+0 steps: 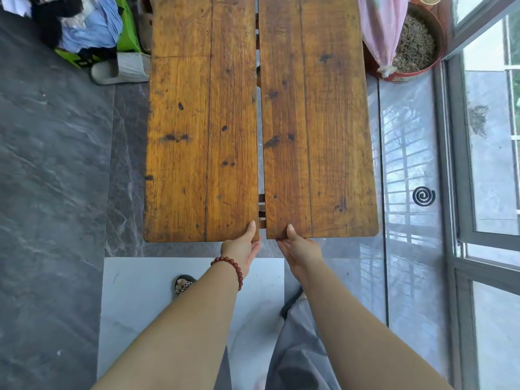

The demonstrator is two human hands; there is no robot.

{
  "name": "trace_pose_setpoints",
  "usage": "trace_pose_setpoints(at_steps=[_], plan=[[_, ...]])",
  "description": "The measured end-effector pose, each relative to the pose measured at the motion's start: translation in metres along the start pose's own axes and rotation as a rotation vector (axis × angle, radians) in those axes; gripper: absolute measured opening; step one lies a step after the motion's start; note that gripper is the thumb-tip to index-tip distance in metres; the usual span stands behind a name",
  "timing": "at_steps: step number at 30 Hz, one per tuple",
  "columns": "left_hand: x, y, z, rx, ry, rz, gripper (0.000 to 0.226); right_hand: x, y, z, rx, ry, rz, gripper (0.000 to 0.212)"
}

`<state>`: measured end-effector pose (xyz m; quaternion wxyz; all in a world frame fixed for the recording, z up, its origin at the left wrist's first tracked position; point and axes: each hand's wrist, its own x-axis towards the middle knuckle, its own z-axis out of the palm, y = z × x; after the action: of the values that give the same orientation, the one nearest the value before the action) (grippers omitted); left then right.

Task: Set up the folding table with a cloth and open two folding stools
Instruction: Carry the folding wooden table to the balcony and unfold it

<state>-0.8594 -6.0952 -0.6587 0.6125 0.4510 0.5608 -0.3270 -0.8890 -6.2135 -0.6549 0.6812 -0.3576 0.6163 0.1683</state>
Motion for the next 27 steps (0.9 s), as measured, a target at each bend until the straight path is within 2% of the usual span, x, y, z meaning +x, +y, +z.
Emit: trace_pose_setpoints(at_steps=[4, 13, 19, 24, 27], plan=[[0.006, 0.001, -0.009, 0.021, -0.008, 0.013, 0.047, 0.005, 0.014, 0.003, -0.041, -0.018, 0.012, 0.035], [0.004, 0.003, -0.018, 0.072, -0.029, 0.025, 0.048, 0.013, 0.036, 0.008, -0.065, -0.01, -0.006, 0.039], [0.009, 0.002, -0.023, 0.058, -0.005, 0.014, 0.054, 0.013, 0.045, 0.008, -0.056, 0.0, -0.029, 0.031], [0.01, -0.002, -0.022, 0.068, -0.018, 0.038, 0.05, 0.011, 0.048, 0.008, -0.023, -0.02, -0.067, 0.021], [0.01, -0.003, -0.025, 0.07, -0.024, 0.042, 0.048, 0.012, 0.051, 0.007, -0.029, -0.03, -0.084, 0.029]])
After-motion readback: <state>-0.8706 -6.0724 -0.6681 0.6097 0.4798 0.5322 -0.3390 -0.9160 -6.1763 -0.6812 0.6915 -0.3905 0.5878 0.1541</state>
